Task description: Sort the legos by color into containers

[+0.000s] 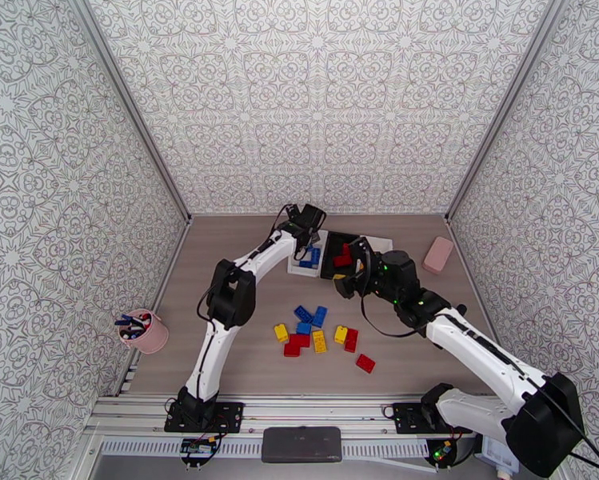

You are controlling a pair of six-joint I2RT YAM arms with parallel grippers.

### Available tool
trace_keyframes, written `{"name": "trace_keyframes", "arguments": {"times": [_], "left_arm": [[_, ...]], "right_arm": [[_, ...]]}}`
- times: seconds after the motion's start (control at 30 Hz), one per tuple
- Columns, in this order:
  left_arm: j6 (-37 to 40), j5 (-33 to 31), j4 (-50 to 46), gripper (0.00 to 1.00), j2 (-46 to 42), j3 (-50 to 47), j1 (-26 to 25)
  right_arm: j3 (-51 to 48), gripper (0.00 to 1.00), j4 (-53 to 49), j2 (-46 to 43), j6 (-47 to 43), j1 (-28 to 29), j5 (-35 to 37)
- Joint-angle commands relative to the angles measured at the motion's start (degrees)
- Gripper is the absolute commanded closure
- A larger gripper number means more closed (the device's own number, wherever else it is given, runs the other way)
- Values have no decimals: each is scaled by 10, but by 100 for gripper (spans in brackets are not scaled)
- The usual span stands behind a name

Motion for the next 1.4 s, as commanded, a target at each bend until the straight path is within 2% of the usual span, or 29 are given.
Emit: {"name": "trace_keyframes", "arguments": {"times": [0.0,0.13,0.4,0.57,0.67,0.8,0.93,1.0,1.17,1.37], "left_arm": [[18,5,-20,48,-29,11,0],[29,-3,-14,38,-90,-36,-10],[64,-43,87,23,-294,-278,-49],[140,-44,144,15,-411,-421,-84],[193,-1,182,8,-479,-502,-96],[244,86,195,0,-576,-590,-100],[332,173,248,0,-677,-694,-113],[402,220,250,0,-726,-729,-125],[504,265,201,0,-792,-773,-153],[583,324,219,0,-838,-831,-184]], "right_arm": [[14,1,9,-1,9,3,17],[13,1,10,-5,21,3,39],[6,1,6,-17,62,4,102],[9,0,-30,-24,94,3,140],[6,1,-66,-36,81,4,144],[14,1,-144,-58,-16,3,61],[36,3,-226,-57,-97,4,19],[52,4,-265,-45,-127,3,11],[70,7,-332,-10,-191,11,23],[73,6,-374,46,-219,58,20]]}}
